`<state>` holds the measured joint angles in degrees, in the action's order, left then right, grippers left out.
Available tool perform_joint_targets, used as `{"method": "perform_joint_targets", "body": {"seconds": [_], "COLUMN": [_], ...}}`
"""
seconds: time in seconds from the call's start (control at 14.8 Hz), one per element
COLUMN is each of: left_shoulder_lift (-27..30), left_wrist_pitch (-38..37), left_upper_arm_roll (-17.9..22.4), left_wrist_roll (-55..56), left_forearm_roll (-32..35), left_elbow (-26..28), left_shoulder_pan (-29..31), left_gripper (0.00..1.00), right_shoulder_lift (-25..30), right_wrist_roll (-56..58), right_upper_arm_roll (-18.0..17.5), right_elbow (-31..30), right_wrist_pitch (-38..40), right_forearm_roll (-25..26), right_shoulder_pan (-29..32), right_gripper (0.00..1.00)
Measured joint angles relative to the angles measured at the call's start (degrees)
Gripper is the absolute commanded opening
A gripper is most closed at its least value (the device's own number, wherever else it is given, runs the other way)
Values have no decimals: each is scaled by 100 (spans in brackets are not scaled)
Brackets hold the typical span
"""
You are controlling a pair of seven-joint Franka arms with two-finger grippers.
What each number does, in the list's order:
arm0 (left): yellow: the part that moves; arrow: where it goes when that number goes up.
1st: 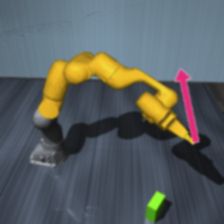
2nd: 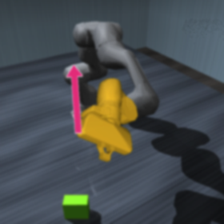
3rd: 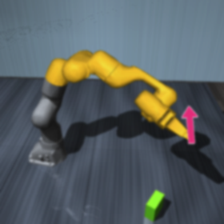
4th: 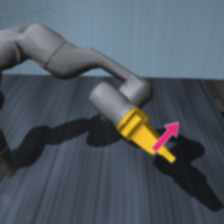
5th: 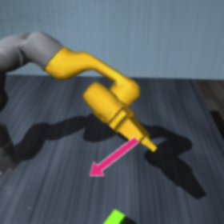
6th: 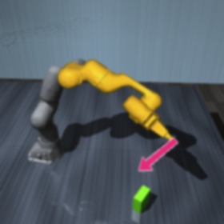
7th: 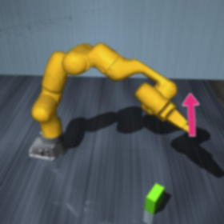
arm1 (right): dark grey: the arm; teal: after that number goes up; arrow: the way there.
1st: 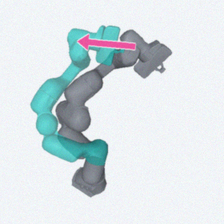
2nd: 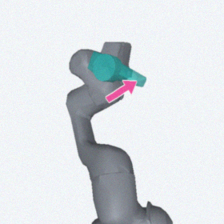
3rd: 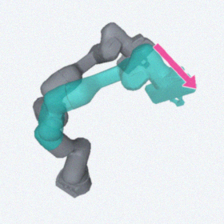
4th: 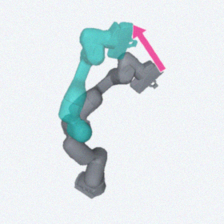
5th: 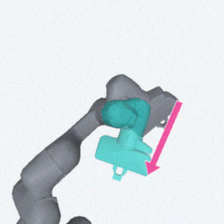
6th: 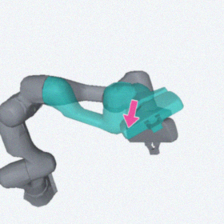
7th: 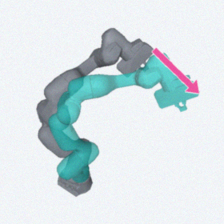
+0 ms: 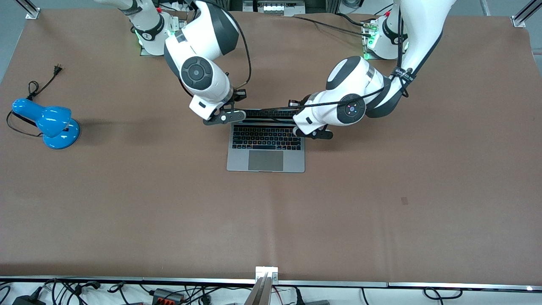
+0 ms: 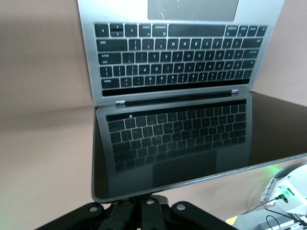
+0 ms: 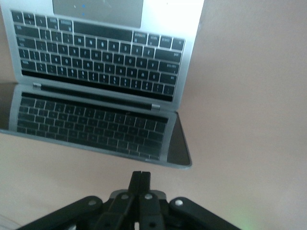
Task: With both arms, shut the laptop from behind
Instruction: 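Push the laptop screen down shut with both grippers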
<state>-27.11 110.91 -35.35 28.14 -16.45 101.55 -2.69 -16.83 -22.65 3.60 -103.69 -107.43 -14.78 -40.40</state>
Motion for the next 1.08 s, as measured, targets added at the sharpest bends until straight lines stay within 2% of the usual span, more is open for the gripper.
{"method": "perform_joint_targets", "body": {"seconds": [0.34,0.54,1.08], "left_shoulder_lift": [-246,-465,-1086], "left_wrist_pitch": [221,227,530], "left_upper_arm_roll": [88,98,321], "left_wrist_roll": [-7,-3,-6], "left_forearm_roll": [36,302,378], "left_elbow": [-212,-455,-858], "left_shoulder_pan": [30,30,26], "left_gripper": [0,0,0], "right_shoulder_lift": [-193,-491,-1255], "right_wrist_roll": [0,-1,0], "right_upper_arm_roll": [0,10,25], "right_elbow": [184,439,1074], "right_wrist_pitch": [-147,-238,-794], "right_forearm_roll": [1,3,11], "right_shoulder_pan": [39,87,425], "right_gripper": [0,0,0]}}
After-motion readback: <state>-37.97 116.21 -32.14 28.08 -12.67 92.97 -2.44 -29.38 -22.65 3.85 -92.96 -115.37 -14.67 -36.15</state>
